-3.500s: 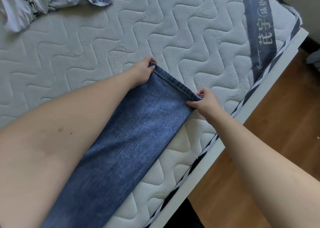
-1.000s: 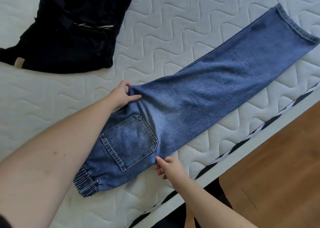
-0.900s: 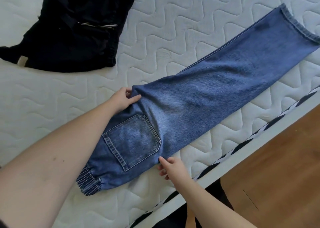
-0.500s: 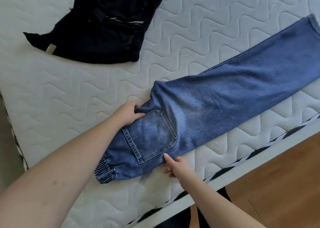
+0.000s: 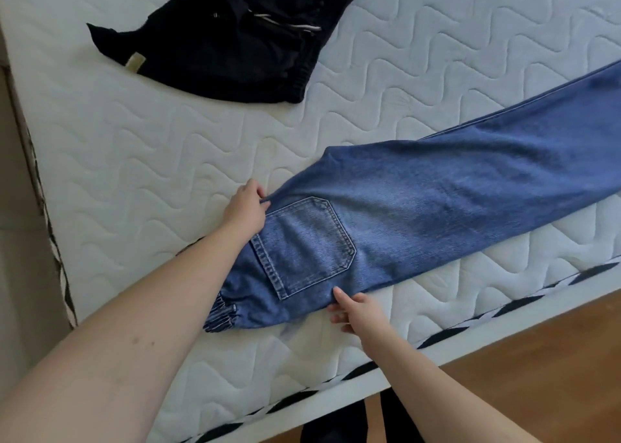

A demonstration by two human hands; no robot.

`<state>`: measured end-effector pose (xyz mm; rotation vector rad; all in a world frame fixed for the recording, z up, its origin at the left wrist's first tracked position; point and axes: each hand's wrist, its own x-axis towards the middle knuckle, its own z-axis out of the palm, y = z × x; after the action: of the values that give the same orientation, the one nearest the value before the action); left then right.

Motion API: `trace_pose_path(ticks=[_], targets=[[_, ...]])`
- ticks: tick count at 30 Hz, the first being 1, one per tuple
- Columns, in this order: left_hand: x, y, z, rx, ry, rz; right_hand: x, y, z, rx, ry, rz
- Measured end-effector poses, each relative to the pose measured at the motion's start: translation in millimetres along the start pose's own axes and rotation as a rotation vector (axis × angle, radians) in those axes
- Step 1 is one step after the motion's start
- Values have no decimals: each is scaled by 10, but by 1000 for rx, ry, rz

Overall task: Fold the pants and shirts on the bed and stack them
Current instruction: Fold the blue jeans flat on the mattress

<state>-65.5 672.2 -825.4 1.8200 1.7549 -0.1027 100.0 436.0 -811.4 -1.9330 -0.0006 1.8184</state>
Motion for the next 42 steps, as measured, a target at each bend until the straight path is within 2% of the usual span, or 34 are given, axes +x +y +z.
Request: trace_pose_path(ticks=[3, 8, 12, 14, 18, 25, 33, 36, 39, 42], targets=[[62, 58, -54, 168, -60, 23, 4, 5, -27, -40, -5, 2], [246, 503, -30, -112, -201, 81, 20, 5, -55, -54, -32, 9], [395, 760, 76, -85, -232, 54, 18, 12, -71, -34, -62, 13], [459, 778, 71, -33, -215, 58, 21, 10, -85, -14, -78, 10], [449, 705, 80, -55, -79, 56, 33, -33, -92, -1, -96, 8], [188, 258, -27, 38, -159, -4, -5, -24, -87, -52, -160, 13], [-513, -696, -289, 82, -186, -235, -94, 21, 139, -141, -257, 10], [-689, -963, -370, 57, -200, -240, -124, 78, 240, -184, -293, 12], [-811, -1148, -393, -14, -161, -244, -152, 136, 372, -188, -315, 36], [-843, -1241, -425, 11, -126, -197, -164, 152, 524, -166, -303, 81]])
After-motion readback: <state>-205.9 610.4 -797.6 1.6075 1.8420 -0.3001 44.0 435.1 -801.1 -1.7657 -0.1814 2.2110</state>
